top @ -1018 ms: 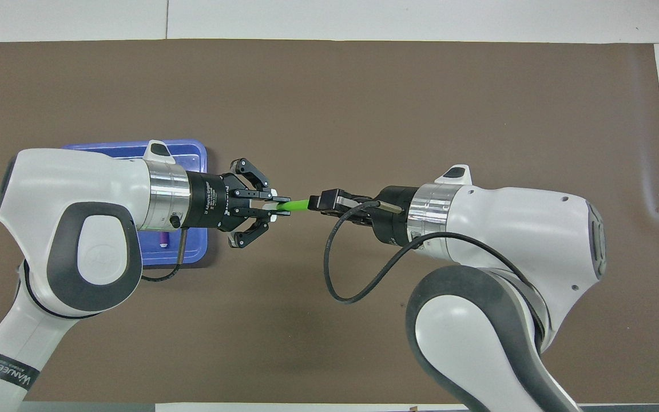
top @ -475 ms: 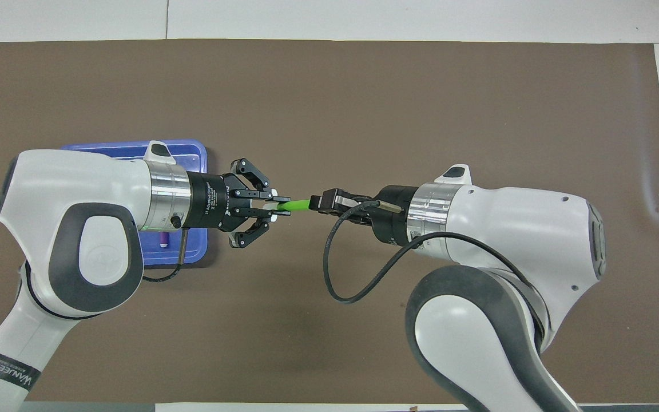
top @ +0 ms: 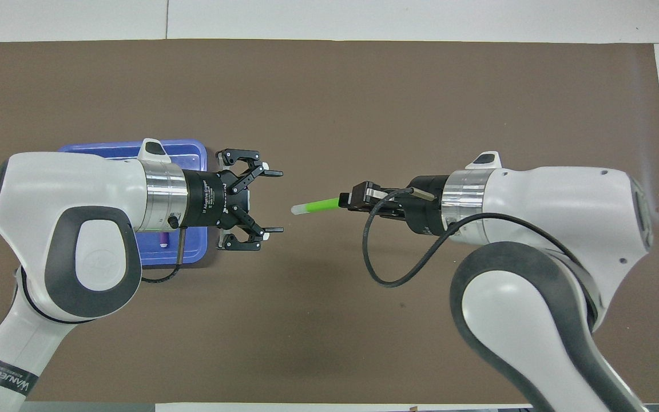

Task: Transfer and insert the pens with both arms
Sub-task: 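Insert the green pen into the cup while the left gripper reaches purple pen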

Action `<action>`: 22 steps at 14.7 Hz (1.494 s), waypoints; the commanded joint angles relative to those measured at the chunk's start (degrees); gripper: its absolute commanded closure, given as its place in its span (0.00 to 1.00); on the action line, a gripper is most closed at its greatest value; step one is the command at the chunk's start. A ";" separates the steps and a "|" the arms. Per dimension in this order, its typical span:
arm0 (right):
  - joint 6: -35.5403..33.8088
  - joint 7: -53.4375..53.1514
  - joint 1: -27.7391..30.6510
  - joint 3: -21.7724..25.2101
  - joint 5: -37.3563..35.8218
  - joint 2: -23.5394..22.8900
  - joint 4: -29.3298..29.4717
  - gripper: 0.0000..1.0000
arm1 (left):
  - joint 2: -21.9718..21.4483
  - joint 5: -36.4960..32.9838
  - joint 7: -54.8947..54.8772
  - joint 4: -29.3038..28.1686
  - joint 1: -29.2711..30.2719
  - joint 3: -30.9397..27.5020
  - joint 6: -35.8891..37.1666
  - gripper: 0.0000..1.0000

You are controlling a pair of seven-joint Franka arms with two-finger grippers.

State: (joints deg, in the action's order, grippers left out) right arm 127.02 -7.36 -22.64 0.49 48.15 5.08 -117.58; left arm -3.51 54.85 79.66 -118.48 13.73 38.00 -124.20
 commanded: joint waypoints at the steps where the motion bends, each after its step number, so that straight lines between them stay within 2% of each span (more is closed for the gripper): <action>1: -14.81 4.26 8.11 -0.14 -8.22 1.77 4.70 1.00 | -1.76 1.32 0.41 -1.49 -0.46 -0.47 -0.87 0.00; 4: -28.99 18.55 17.25 -0.14 -16.13 1.77 8.50 1.00 | -1.85 1.05 -0.11 -1.66 -0.46 -0.56 -0.69 0.00; 7: -34.55 32.63 26.21 -0.14 -22.29 1.77 8.59 1.00 | -2.02 -3.75 -9.12 -2.53 -0.46 -0.56 -0.52 0.00; 10: -34.83 42.93 31.51 -0.05 -27.22 0.90 9.47 1.00 | -1.94 -13.85 -20.11 -4.30 0.50 -0.56 0.71 0.00; 12: -33.95 49.26 32.04 -0.05 -32.14 -1.56 11.66 1.00 | -1.41 -19.14 -29.33 -4.30 4.00 -0.65 2.20 0.00; 14: -33.69 50.60 33.53 0.04 -32.42 -2.88 11.50 1.00 | -0.62 -25.11 -39.53 -4.21 7.34 -0.65 3.44 0.00; 16: -32.55 52.52 34.33 0.04 -32.51 -5.07 11.76 1.00 | 1.39 -32.92 -47.80 -3.60 10.07 -0.65 3.44 0.00; 19: -30.70 54.90 35.38 0.04 -32.68 -6.75 11.93 1.00 | 5.78 -47.33 -56.34 -3.16 10.87 -0.65 2.39 0.00; 22: -29.04 55.96 35.21 0.04 -32.60 -6.93 10.97 1.00 | 11.05 -56.57 -61.72 -1.75 10.96 -0.73 1.60 0.00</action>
State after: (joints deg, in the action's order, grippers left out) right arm 97.17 47.02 11.90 1.31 16.52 -1.62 -106.91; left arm 3.54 3.59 21.58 -121.77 24.71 37.15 -121.93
